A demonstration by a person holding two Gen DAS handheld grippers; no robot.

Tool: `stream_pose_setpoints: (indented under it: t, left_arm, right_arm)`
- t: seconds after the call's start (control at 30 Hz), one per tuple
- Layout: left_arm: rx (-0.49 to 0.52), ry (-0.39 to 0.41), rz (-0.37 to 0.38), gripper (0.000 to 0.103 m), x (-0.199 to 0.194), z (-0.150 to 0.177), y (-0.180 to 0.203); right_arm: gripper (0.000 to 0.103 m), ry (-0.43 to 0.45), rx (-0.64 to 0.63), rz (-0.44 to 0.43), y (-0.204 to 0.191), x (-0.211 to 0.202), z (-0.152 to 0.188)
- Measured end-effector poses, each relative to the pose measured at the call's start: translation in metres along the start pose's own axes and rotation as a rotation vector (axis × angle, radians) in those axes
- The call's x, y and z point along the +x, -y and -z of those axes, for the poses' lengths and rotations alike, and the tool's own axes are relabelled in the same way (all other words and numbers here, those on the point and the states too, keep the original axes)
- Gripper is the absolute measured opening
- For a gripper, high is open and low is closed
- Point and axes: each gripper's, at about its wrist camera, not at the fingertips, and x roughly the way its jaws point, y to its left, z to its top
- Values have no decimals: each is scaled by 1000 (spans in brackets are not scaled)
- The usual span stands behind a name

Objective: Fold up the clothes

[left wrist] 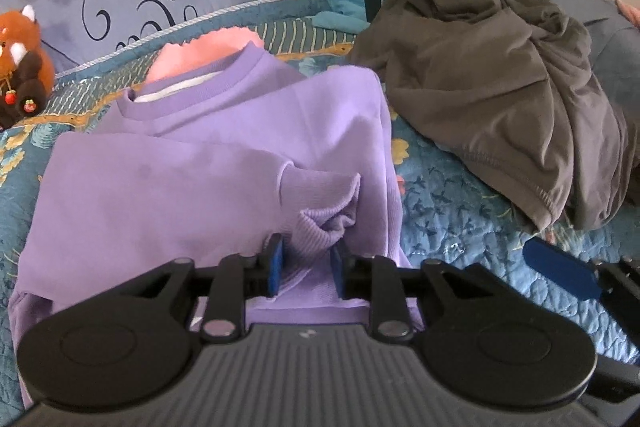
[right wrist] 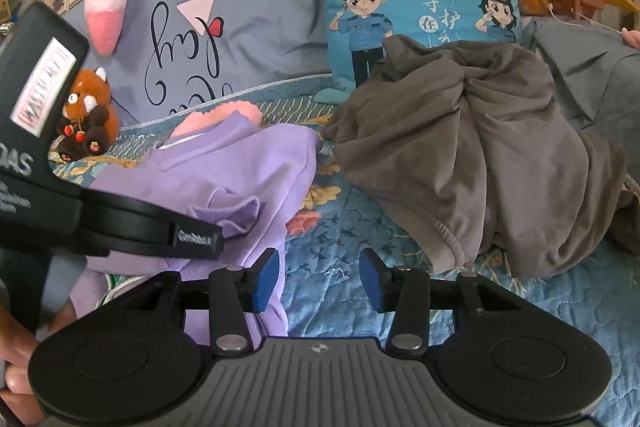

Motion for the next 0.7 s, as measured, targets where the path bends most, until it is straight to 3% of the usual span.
stream_pose_setpoints:
  t: [0.1, 0.17, 0.23, 0.37, 0.53, 0.6, 0.7]
  left_arm:
    - [11, 18, -3, 34, -11, -3, 1]
    - [30, 34, -2, 48, -19, -3, 4]
    - [47, 48, -7, 54, -27, -3, 7]
    - [64, 81, 3, 90, -46, -4, 12]
    - [105, 145, 6, 102, -82, 1, 14]
    - [111, 162, 10, 102, -97, 11, 4]
    - [120, 153, -40, 102, -113, 36, -28]
  right_arm:
    - [44, 2, 5, -1, 0, -2, -1]
    - [46, 11, -2, 8, -1, -5, -1]
    - [49, 13, -1, 18, 0, -8, 0]
    - [52, 16, 6, 37, 3, -12, 0]
    - [55, 15, -1, 57, 3, -16, 2]
    - [57, 11, -7, 61, 3, -17, 3]
    - [59, 6, -7, 64, 3, -19, 4]
